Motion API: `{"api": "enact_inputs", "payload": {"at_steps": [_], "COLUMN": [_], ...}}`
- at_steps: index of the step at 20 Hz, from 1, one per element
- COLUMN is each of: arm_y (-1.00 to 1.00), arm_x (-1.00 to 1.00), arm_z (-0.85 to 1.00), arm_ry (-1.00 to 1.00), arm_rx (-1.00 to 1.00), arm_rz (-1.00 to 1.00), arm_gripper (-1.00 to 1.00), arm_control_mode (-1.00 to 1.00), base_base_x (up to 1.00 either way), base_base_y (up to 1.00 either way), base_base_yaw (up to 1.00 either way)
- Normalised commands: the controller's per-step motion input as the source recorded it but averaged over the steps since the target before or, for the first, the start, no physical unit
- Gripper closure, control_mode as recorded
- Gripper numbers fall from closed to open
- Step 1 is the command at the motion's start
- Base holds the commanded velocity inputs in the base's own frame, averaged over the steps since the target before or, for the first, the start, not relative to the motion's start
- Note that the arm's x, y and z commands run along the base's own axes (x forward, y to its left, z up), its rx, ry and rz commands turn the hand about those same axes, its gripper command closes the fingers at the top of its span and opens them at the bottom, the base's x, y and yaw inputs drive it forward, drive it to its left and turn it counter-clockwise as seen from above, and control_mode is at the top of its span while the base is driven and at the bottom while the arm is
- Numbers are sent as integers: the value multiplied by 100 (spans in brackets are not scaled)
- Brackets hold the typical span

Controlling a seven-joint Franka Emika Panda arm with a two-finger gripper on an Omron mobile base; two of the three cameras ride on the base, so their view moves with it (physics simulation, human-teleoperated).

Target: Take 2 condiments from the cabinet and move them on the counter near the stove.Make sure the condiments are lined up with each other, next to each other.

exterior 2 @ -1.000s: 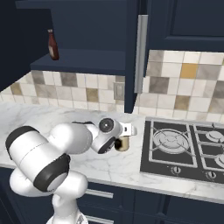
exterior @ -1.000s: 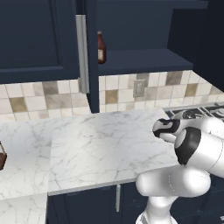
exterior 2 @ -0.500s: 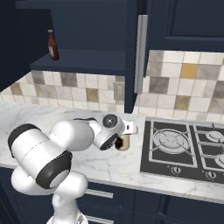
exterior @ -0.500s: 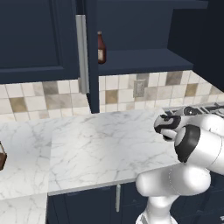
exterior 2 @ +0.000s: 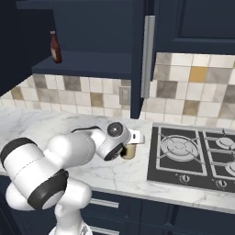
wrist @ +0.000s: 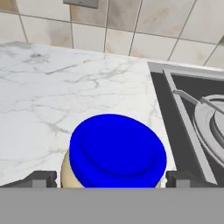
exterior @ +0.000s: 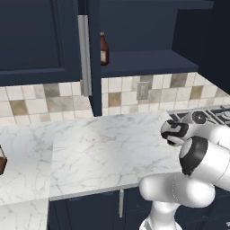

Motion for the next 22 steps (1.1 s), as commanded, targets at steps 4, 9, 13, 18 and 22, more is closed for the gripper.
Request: {"api": "enact_inputs", "payload": {"at_steps": [4,9,13,18,22], "arm_y": [0,0,2,12,17], "arm_x": [-12,-7,-11,-15,-14], "arm_z": [14,41,34,28,37], "arm_ry": [6,9,7,4,10], "arm_rx": [0,0,0,1,3], "arm_rz": [0,0,0,0,0], "arm_gripper": [-100,-100,-100,-100,-100], "arm_control_mode": [-100,-100,-100,-100,-100], "base_base_x": [0,0,0,0,0], "base_base_y": [0,0,0,0,0], "base_base_yaw": [0,0,0,0,0]}}
